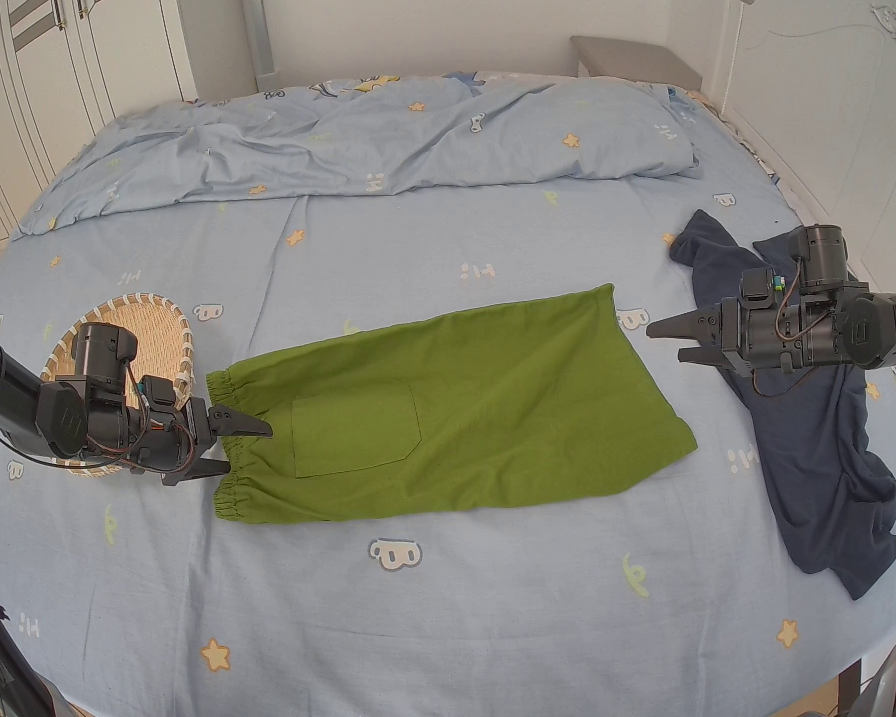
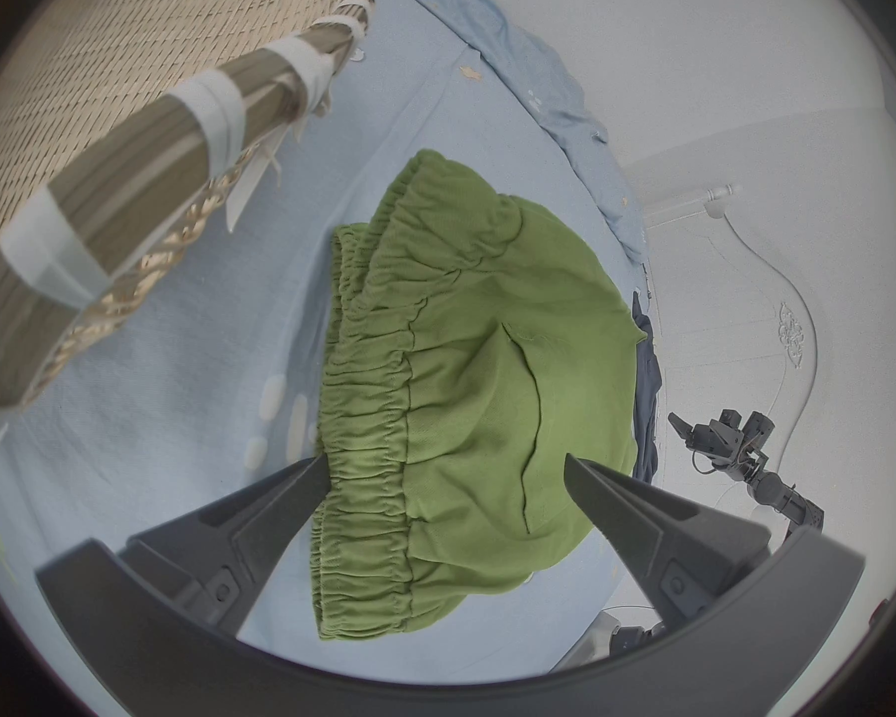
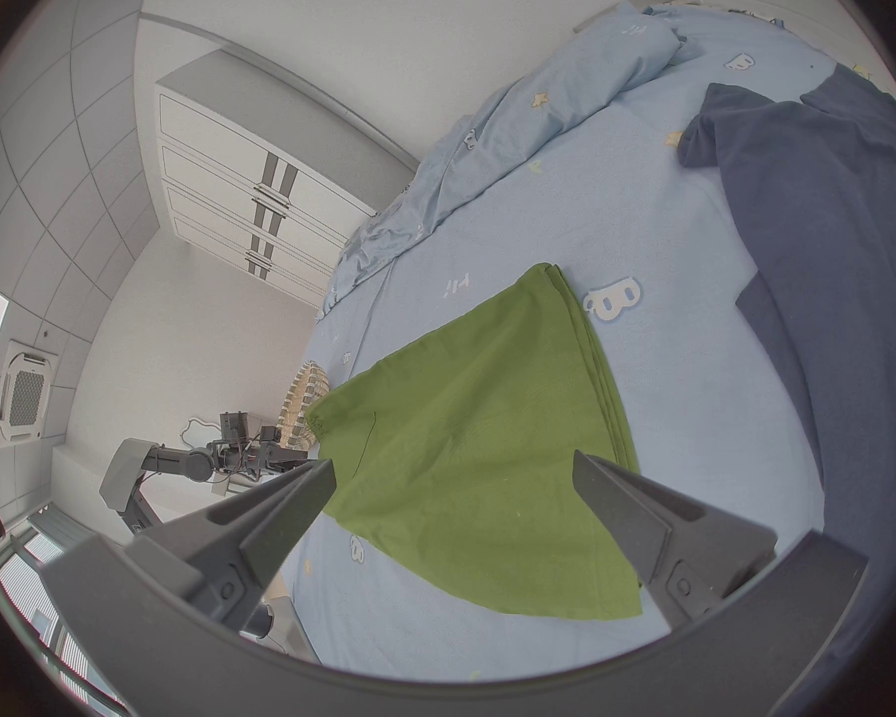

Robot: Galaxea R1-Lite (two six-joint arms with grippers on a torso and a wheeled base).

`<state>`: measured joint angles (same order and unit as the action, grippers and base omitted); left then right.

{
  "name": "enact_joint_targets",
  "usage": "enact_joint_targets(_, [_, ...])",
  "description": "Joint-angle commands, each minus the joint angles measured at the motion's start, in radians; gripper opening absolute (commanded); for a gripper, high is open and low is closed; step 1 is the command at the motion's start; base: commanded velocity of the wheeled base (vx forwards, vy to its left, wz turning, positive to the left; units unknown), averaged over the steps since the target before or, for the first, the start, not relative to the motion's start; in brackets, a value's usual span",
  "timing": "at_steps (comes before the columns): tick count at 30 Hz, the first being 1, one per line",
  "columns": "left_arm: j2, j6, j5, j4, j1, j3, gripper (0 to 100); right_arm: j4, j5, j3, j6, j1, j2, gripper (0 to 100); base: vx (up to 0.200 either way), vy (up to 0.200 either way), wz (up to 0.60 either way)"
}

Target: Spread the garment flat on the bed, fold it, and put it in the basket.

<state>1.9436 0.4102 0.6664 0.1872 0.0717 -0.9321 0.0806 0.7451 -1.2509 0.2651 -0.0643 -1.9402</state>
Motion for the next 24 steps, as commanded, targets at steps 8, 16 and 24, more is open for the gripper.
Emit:
enact_joint_targets(8, [0.009,-0.004,0.002,0.001,0.005,0.007,100,0.001,-0.001,0.007,-0.001,-0.011,0.004,100,0.0,0.0,0.0])
enact_joint_targets(16, [0.031,-0.005,-0.007,0.052,0.005,0.015,100,0.001,-0.001,0.005,-0.003,-0.011,0.003,100,0.0,0.0,0.0])
enact_joint_targets(24, [0.031,-0.005,-0.008,0.067,0.011,0.018,100,0.001,0.0,0.007,-0.004,-0.012,0.001,100,0.0,0.0,0.0])
